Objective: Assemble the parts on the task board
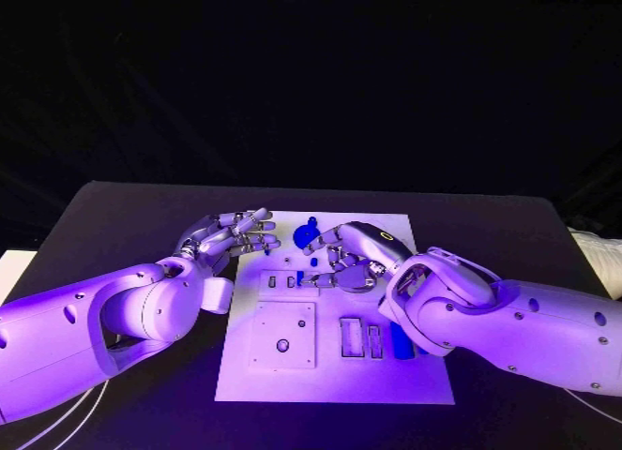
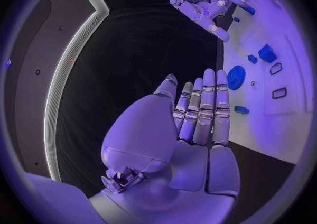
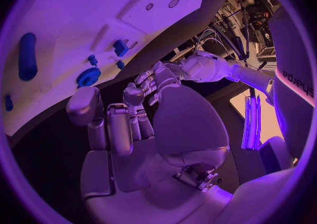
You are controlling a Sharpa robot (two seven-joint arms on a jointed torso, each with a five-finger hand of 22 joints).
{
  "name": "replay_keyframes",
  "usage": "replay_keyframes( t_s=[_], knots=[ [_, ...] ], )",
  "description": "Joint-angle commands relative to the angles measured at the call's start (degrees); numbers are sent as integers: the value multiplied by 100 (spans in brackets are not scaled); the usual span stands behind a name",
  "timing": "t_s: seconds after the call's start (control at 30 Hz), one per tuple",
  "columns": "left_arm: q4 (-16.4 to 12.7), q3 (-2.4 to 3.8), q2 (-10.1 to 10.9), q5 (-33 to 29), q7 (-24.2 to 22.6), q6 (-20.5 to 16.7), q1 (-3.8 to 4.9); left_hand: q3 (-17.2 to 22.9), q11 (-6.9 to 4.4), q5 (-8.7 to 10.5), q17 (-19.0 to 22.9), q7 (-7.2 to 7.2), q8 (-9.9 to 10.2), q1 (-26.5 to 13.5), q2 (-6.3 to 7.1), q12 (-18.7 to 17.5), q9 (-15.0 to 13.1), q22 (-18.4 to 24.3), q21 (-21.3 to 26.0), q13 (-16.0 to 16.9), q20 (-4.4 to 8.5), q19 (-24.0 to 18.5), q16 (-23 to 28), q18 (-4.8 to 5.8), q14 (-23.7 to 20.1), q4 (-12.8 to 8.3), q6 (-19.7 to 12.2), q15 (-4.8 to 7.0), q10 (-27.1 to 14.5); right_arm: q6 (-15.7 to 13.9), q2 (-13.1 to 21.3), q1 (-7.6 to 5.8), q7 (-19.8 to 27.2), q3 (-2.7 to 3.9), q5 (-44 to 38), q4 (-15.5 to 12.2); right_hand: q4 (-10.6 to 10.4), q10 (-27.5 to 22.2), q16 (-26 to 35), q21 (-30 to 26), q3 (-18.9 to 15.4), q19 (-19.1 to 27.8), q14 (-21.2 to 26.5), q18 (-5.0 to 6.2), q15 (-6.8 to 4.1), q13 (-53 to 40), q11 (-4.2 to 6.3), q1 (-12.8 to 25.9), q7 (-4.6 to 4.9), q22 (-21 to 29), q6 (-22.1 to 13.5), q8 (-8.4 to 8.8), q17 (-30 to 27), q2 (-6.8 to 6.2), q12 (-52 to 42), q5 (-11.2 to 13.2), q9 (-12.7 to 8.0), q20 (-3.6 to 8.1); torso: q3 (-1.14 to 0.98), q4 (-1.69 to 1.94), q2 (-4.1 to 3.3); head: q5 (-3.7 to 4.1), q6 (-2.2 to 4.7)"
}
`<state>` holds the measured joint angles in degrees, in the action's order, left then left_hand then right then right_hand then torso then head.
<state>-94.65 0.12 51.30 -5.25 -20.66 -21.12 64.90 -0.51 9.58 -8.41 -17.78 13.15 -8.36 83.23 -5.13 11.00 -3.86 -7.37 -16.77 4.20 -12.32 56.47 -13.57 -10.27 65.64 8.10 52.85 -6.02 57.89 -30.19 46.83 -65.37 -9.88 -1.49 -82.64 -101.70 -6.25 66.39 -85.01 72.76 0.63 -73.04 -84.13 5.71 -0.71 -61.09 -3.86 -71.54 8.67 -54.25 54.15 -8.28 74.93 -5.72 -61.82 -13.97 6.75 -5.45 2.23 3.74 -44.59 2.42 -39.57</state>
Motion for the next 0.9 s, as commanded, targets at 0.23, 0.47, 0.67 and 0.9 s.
replay_keyframes(
  t_s=[0.23, 0.47, 0.67, 0.9],
  knots=[
    [-40, 5, 52, 1220, 1207, 23, 15, -1, -563, -6, -3671, -466, -118, -166, 139, 529, -54, -898, -1579, 436, 649, 1431, -4291, 33, 1900, 230, 483, 628, 1248, -13, 820, -525, 820, 27, 2475, -362, 98, -86, 271, -369, 37, 290, -269, 207, -3, 127, 32, -468, -30, 557, 86, -142, 313, 376, 69, -129, 45, 12, -11, -39, 49, 1, 49],
    [78, 10, 4, 2318, 2610, 321, 199, -226, -638, 0, -6538, -527, -366, -677, 98, 2123, -161, -3912, -4329, 1724, 750, 2181, -7088, 347, 2233, 744, 416, 686, 1184, 77, 1184, -713, 853, 28, 3166, -324, 111, -29, 250, -374, 52, 259, -287, 203, -15, 100, 42, -543, -36, 548, 96, -173, 350, 462, 10, -195, 50, 25, -43, -76, 137, -29, 35],
    [390, 11, -177, 3496, 3916, 1286, 511, -542, -722, -2, -7222, -616, -1316, -1016, 6, 4664, -678, -5792, -5841, 4023, 735, 2386, -7643, 569, 2436, 816, 202, 749, 575, 107, 1301, -760, 863, 27, 3414, -158, 89, -63, 332, -454, 47, 304, -262, 226, -18, 174, 41, -549, -30, 684, 69, -172, 235, 515, 62, -263, 44, 32, -76, -99, 186, -88, -4],
    [637, 10, -546, 5099, 4731, 2179, 708, -909, -754, 206, -7222, -686, -1887, -1252, -45, 4965, -1067, -6073, -6049, 4326, 770, 2378, -7643, 588, 2436, 857, 34, 758, 535, 57, 1318, -771, 727, 26, 3423, 30, 41, -43, 392, -521, -20, 315, -254, 239, -24, 210, 44, -500, -33, 777, 48, -177, 165, 501, 69, -294, 39, 39, -78, -92, 228, -120, -20]
  ],
)
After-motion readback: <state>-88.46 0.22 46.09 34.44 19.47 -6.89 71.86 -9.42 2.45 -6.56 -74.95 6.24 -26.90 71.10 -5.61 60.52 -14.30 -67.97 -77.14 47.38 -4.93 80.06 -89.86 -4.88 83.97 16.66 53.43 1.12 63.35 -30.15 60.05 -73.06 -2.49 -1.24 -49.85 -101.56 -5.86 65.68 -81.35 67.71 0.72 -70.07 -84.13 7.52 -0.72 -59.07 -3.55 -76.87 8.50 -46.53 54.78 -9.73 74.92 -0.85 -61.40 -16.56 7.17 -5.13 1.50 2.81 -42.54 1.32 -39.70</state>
